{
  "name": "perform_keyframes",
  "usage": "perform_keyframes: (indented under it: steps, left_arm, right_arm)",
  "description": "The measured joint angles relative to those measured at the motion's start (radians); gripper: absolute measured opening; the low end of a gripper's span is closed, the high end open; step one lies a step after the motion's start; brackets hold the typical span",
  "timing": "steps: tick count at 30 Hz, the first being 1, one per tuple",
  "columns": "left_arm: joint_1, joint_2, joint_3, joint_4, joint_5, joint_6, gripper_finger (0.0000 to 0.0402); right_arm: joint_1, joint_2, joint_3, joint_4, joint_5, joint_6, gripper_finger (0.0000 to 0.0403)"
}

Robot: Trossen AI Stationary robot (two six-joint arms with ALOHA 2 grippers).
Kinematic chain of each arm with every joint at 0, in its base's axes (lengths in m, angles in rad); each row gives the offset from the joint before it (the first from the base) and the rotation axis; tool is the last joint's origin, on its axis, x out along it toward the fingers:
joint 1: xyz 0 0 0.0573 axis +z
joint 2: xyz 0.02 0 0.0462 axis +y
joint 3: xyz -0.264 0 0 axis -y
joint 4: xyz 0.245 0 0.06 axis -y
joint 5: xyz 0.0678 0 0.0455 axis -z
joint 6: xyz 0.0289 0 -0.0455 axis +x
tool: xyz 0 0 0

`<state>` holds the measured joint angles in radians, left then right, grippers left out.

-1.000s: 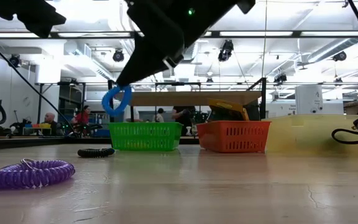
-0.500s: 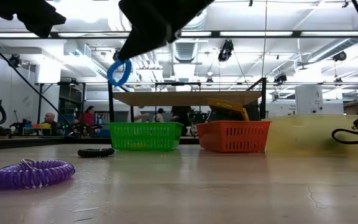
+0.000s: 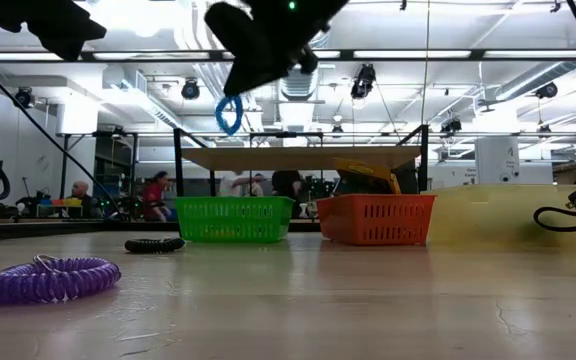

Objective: Pick & Place Office Desk Supplies
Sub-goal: Put the blue spring rubber band into the green bin

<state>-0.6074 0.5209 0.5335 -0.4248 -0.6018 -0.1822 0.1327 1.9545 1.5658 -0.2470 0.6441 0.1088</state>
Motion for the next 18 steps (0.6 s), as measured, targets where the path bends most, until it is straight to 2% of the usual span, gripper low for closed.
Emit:
perform_keyframes:
  steps: [7,18]
  left_arm:
    - [0.000,0.000,0.000,0.000,0.000,0.000,0.0141]
    - [0.000,0.000,0.000,0.000,0.000,0.000,0.0141]
  right_arm:
    - [-0.097,0.004,-0.003,-0.011,-0.188,0.059,0.0033]
    - [-0.157,0.037,-0.049,-0.036,-0.284,0.139,0.0033]
